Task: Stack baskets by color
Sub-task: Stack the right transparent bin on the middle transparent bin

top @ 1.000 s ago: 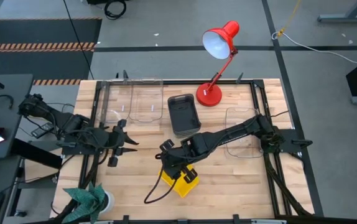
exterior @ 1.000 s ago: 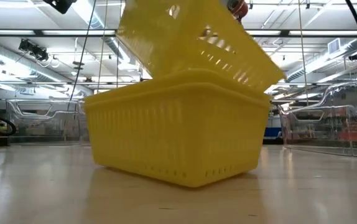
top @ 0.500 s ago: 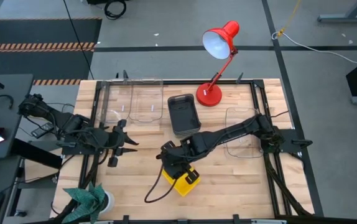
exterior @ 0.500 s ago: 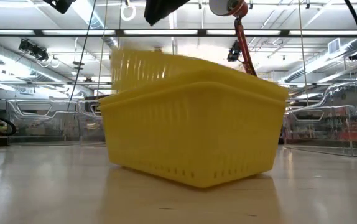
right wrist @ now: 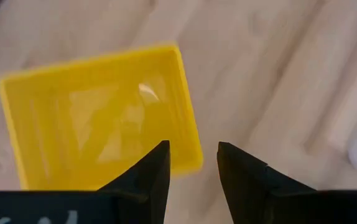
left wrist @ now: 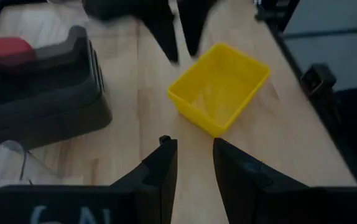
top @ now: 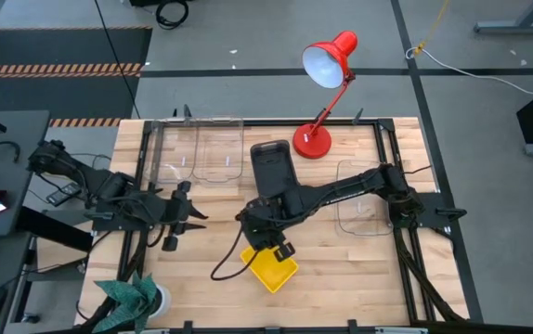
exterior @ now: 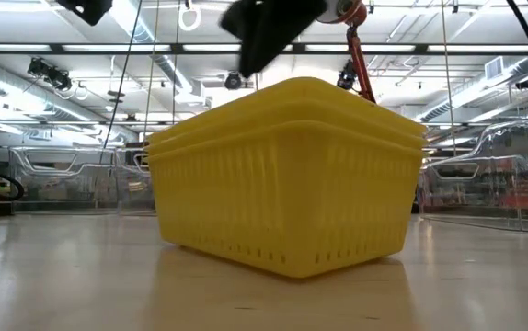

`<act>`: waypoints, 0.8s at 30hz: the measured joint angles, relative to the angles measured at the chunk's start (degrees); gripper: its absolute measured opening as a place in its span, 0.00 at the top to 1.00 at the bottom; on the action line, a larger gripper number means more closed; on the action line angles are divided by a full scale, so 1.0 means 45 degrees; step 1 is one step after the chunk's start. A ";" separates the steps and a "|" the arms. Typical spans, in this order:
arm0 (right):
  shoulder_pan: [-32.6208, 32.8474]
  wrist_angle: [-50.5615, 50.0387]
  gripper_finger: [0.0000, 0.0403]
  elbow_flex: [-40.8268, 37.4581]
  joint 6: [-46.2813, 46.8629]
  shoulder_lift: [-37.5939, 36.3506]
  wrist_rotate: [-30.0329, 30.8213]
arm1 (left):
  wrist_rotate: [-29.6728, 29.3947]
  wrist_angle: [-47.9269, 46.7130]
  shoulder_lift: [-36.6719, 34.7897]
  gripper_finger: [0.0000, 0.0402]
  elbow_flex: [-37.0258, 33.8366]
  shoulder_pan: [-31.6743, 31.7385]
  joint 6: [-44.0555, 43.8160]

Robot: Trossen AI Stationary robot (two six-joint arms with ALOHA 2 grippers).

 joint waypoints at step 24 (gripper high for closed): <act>0.1290 -0.3540 0.66 -0.5330 0.8024 -0.4443 0.1470 | -0.0183 -0.1906 0.3075 0.82 0.0000 0.2098 -0.0292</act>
